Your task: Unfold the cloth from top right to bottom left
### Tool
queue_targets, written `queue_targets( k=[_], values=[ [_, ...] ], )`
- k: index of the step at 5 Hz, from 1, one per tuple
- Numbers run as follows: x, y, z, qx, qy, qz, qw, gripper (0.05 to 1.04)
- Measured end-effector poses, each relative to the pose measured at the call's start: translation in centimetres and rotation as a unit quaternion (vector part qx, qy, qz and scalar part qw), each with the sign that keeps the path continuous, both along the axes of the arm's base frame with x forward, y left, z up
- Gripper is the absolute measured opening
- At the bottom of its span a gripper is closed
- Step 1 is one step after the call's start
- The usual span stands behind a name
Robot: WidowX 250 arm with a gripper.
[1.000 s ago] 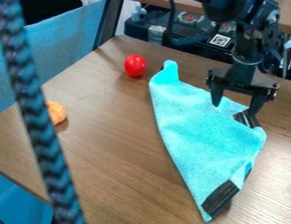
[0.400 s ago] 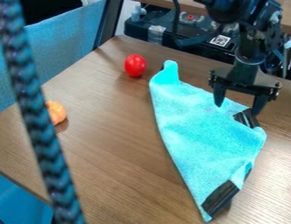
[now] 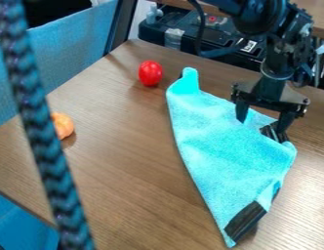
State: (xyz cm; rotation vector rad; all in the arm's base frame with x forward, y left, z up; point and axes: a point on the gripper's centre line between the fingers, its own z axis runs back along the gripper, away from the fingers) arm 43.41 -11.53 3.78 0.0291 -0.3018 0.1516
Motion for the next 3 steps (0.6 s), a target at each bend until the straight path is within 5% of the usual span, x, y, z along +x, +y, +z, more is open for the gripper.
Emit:
queue_targets(
  k=[2,3],
  values=[
    [-0.15,-0.21,-0.8,0.014,0.007,0.006,0.9999,0.938],
    [0.02,-0.59,-1.0,0.014,0.008,0.016,0.9997,0.653]
  ],
)
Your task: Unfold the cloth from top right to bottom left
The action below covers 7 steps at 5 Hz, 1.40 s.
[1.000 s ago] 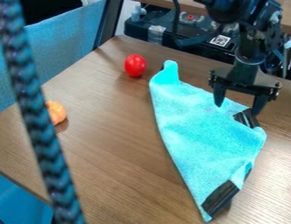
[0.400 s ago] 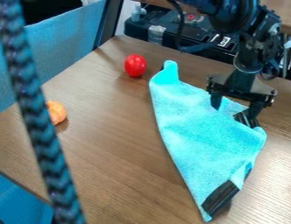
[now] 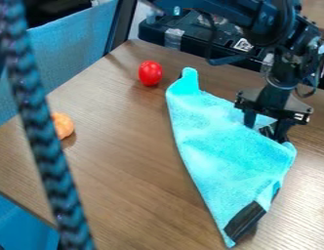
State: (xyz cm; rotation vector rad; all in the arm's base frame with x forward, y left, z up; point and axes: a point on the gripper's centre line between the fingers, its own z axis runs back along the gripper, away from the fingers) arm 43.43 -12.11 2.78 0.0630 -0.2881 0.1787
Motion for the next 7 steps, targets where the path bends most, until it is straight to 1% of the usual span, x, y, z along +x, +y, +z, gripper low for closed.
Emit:
queue_targets(
  k=[1,2,3,4,5,6,7],
  values=[
    [-0.1,0.2,-0.2,0.004,0.005,0.016,0.9999,0.337],
    [0.0,0.2,-0.2,0.002,0.003,0.022,0.9997,0.142],
    [-0.3,-0.1,-0.4,-0.008,0.007,0.021,0.9997,0.059],
    [-0.8,0.2,0.5,-0.027,0.006,0.019,0.9994,0.051],
    [-1.4,0.9,3.5,-0.075,-0.016,0.019,0.9969,0.051],
    [-1.9,2.1,5.8,-0.114,-0.042,0.026,0.9922,0.051],
    [-2.8,3.1,6.5,-0.121,-0.051,0.025,0.991,0.051]
  ],
)
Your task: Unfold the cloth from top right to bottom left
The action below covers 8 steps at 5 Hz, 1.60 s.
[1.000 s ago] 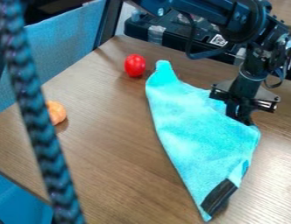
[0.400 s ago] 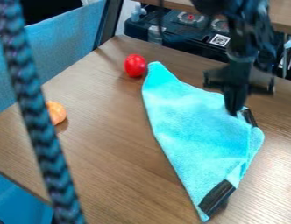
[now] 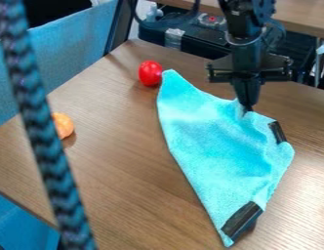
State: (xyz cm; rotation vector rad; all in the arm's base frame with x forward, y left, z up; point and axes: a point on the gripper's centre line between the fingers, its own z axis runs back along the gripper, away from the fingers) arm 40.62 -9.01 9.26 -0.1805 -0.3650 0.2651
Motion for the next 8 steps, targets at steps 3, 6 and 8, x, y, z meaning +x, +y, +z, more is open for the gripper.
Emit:
queue_targets(
  k=[3,6,8],
  values=[
    [-4.2,7.7,0.9,0.03,0.009,0.01,0.9995,0.051],
    [-8.3,17.1,-2.7,0.095,0.024,0.025,0.9949,0.051],
    [-10.8,22.3,-3.1,0.096,0.029,0.023,0.9947,0.051]
  ],
)
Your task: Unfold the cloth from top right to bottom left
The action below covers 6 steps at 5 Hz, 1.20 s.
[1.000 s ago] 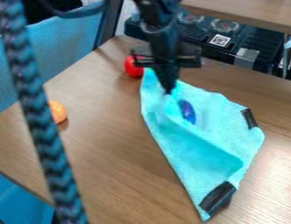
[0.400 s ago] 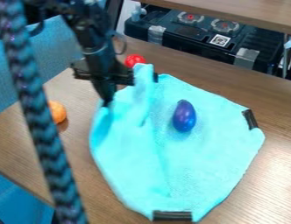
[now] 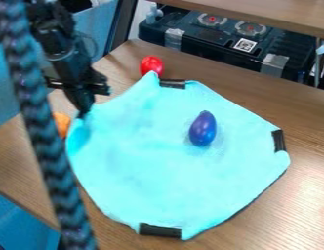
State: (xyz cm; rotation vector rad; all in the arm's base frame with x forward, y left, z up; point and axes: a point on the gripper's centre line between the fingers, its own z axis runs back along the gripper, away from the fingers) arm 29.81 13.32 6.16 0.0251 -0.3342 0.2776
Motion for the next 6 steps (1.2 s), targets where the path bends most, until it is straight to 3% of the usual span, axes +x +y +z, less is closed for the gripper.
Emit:
queue_targets(
  k=[1,2,3,4,5,6],
  values=[
    [-1.0,1.7,0.2,0.005,0.014,0.008,0.9999,0.072],
    [-1.7,2.3,0.2,0.018,0.035,0.019,0.999,0.216],
    [-1.8,2.4,1.2,0.043,0.018,0.03,0.9985,0.47],
    [-1.5,2.0,1.3,0.052,0.02,0.037,0.9977,0.779],
    [-1.7,1.4,0.9,0.052,0.027,0.043,0.9974,0.997],
    [-1.5,-1.3,2.5,0.041,0.026,0.017,0.9987,1.001]
  ],
)
